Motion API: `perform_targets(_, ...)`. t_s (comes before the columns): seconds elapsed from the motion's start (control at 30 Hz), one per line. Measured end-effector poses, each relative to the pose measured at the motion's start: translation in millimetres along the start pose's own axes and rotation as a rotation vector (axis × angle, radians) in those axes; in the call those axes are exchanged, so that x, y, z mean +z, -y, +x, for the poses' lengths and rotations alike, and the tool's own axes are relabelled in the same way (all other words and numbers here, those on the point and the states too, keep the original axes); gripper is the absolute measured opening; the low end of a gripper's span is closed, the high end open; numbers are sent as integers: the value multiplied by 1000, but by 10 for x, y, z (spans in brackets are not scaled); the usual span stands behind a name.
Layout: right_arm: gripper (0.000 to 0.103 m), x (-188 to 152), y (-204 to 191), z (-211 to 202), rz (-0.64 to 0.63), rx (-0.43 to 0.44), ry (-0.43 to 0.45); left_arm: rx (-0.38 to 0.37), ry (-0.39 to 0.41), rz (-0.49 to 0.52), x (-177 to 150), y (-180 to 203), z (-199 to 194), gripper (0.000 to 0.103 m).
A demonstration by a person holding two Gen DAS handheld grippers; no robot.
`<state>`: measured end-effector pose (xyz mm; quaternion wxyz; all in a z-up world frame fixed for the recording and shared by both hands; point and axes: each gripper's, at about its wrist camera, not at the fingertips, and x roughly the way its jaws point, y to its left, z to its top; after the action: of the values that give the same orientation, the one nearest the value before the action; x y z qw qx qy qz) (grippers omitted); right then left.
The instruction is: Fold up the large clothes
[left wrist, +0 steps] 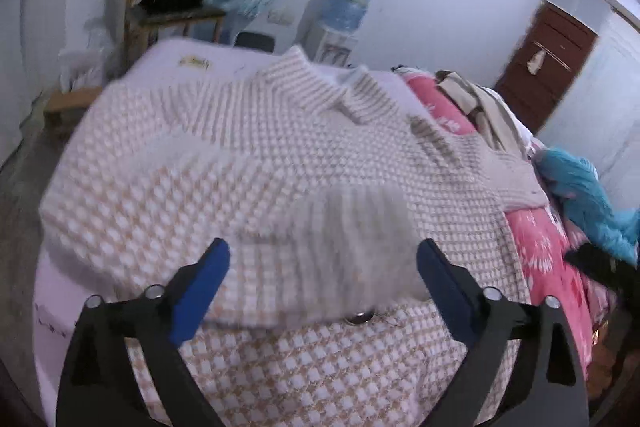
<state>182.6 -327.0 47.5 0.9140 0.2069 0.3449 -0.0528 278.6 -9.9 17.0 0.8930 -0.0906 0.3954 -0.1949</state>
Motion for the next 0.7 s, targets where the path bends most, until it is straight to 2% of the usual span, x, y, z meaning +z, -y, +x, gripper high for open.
perform_targets(0.1, 95, 166, -131, 239, 27, 147, -57, -13, -12, -28, -18, -77, -74, 94)
perform_targets(0.2, 91, 245, -253, 444, 36, 241, -119, -10, -31, -74, -176, -231, -131, 94)
perform_targets(0.3, 79, 252, -379, 723, 47, 315, -206, 74, -70, -73, -364, -329, -142, 94)
perform_targets(0.37, 67, 229, -432, 990, 70, 356, -285, 127, -91, -56, -464, -364, -132, 94)
perform_targets(0.4, 63, 206, -445, 1071, 76, 359, -311, 155, -98, -47, -508, -390, -112, 94)
perform_targets(0.47, 50, 163, -477, 1312, 90, 343, -382, 202, -108, -37, -568, -433, -60, 94)
perform_targets(0.53, 44, 98, -498, 1494, 79, 295, -444, 231, -92, -32, -604, -482, -68, 94)
perform_targets(0.7, 25, -93, -692, 1617, -27, 216, -507, 262, -55, -41, -586, -619, -59, 94)
